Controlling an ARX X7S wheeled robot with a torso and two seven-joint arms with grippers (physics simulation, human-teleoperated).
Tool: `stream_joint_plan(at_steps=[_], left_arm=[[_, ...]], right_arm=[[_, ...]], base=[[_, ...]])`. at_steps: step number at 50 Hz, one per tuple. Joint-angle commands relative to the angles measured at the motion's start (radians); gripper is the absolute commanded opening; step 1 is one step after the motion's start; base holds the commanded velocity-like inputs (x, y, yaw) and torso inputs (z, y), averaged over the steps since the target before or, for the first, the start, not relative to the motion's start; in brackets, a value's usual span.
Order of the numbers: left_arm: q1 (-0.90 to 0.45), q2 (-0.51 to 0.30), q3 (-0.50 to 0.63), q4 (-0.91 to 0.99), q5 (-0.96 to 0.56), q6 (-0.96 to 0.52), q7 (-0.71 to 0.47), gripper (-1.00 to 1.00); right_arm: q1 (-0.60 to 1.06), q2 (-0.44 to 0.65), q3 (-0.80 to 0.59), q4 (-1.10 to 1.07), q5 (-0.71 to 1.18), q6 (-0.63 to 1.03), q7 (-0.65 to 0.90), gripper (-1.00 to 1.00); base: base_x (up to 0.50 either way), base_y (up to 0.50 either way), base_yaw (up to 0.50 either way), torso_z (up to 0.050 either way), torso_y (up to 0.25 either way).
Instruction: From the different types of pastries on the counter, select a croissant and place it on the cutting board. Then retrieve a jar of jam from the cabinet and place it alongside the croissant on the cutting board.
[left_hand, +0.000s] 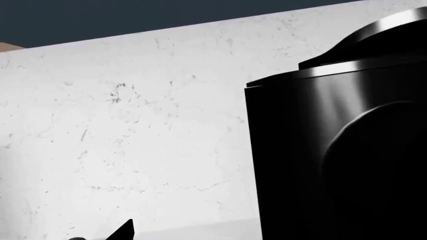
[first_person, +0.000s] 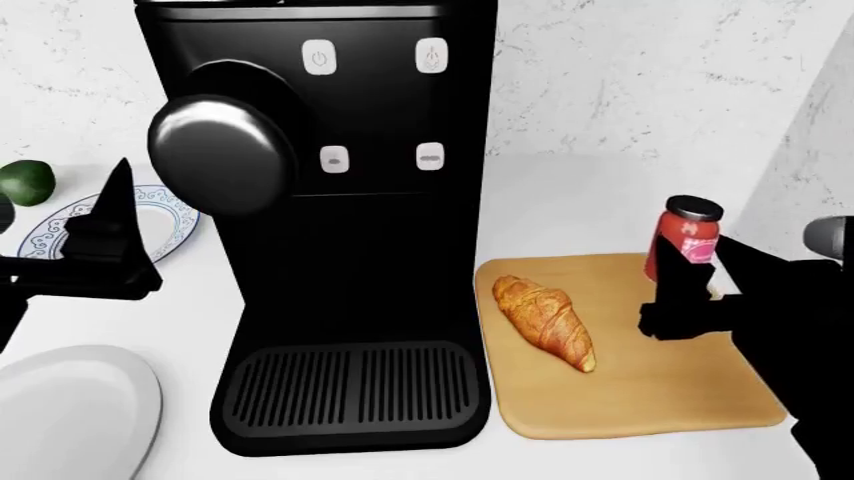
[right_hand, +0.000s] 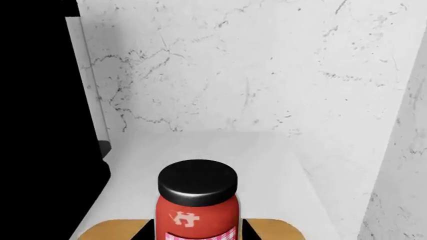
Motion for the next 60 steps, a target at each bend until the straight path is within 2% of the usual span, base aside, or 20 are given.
stream_joint_plan(at_steps=[1, 60], left_arm=[[-0.002, 0.003, 0.011, -0.004, 0.009, 0.004, 0.006, 1.00], [0.014, -0.011, 0.001, -0.005, 0.002, 0.015, -0.001, 1.00]], right_arm=[[-0.013, -0.003, -0.005, 0.002, -0.013, 0.006, -0.028, -1.00], [-0.132, -0.017, -0.039, 0.001, -0.123, -0.031, -0.078, -1.00]], base=[[0.00, 0.00, 0.00, 0.000, 0.000], [0.00, 0.00, 0.00, 0.000, 0.001]])
